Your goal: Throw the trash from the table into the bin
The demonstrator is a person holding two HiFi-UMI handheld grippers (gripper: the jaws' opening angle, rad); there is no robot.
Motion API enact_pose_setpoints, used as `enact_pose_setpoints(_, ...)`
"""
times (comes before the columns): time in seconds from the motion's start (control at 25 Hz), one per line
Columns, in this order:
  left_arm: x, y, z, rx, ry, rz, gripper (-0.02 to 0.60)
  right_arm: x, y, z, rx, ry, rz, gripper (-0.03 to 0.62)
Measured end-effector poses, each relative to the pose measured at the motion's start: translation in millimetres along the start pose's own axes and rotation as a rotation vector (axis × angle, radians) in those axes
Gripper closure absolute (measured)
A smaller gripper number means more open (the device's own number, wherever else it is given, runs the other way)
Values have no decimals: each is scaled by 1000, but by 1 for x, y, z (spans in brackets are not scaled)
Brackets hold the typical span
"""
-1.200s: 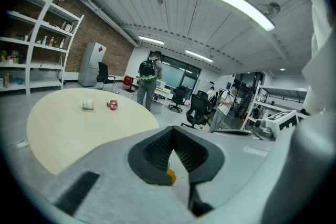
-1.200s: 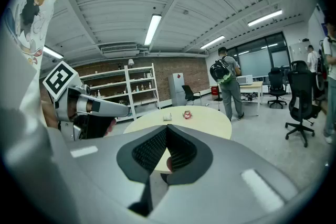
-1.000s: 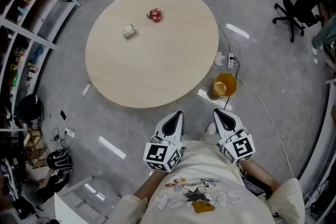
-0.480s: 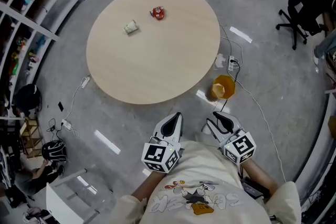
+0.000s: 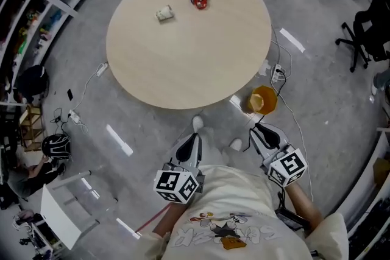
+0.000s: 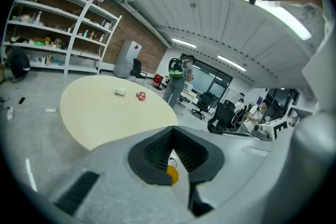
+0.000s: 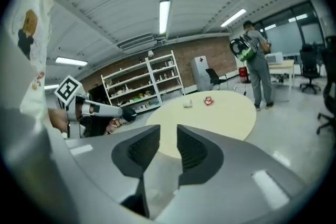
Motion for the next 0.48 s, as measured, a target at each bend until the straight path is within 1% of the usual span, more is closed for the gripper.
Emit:
enact_pose_setpoints(0.04,-5,-7,-3,-2,10,2,577,6,-6,2,-13,-55,-9,478)
enact_pose_setpoints(0.08,-12,-16,-6,-4,12,6,577,11,-13,2,-27,-84,-13,473)
enact_pose_setpoints(0.16,-30,-39,-18,-7,20,19,577,19,-32,-4,-38,-66,3,527)
enact_pose_setpoints(0.28,-51,-67,-42,12,29,54,577,25,-59,-25,-13,3,27,521)
enact_pose_setpoints(0.36,-66,-82,-53,21,20,80,577,34,-76,-34,16,50,103,584)
enact_pose_setpoints(0.4,-74,-89,-58,20,19,91,577,39,-86,-35,24,67,136,586)
enact_pose_setpoints(0.48,-88,-105,-64,5,24,105,577,43,-105,-34,-9,87,147,586)
Point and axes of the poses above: the fingertips, and each gripper's own axes: y backward along the fingers, x to its right, z out of its underside, the point moved 6 cm from there along y, backward along the fingers, and after that the axes turned 15 degrees about x, right-handed, at the moved point
